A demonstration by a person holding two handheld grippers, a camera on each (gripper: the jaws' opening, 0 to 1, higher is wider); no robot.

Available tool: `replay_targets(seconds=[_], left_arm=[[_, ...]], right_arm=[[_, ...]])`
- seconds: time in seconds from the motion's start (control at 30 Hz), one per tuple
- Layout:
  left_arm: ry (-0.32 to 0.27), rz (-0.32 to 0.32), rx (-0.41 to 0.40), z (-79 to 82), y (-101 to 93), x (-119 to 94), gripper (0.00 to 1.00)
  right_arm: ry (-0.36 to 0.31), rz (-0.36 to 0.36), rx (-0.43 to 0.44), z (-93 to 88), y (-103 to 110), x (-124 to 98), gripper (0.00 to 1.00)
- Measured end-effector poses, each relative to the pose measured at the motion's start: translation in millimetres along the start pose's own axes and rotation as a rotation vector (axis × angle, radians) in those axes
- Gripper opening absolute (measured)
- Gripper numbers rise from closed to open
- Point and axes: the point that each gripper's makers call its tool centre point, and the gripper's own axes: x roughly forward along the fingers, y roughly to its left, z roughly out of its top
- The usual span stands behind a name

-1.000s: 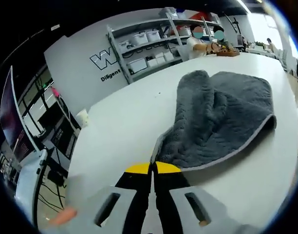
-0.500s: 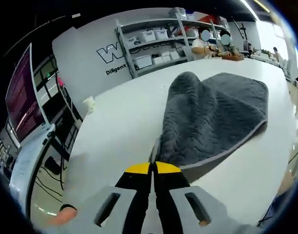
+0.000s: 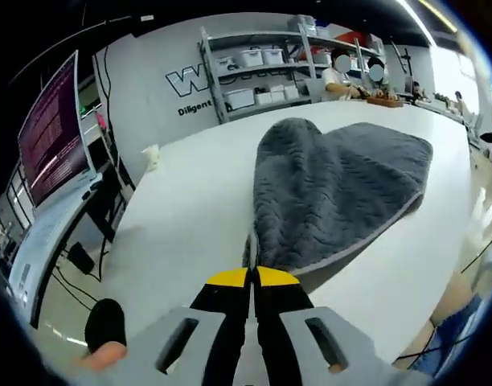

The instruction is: Open the folded towel by lifting each exposed corner and separating the folded layers until the towel lies flat within the target outline without major curled edges

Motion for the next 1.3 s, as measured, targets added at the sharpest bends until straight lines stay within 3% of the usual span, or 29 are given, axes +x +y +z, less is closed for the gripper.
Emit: replay_targets(seconds=[0.3,0.67,0.77,1.0,1.3], left_arm=[[0.001,-0.005,-0.032,-16.8,-0.3,-15.8,0.02],[-0.013,-0.021,-0.052,-15.9,-4.9,-18.3,0.02],[-0.017,-0.022,-0.063,-15.2,-5.0,-20.6,0.07],[-0.097,-0.033,-0.135,-5.4,-6.1,-35.8,0.22],[-0.208,-0.092,-0.210,8.8,-7.9,-48.4,0.30]], right_arm=[[-0.003,0.002,0.003,0.3,2.0,0.1,0.99],[0.001,0.006,-0.001,-1.7,5.5,0.4,0.99],[0.004,0.003,-0.001,-2.7,5.4,0.9,0.99],[0.020,-0.008,-0.001,-6.4,3.7,4.5,0.99],[0.057,-0.025,-0.011,-11.4,10.9,12.1,0.99]])
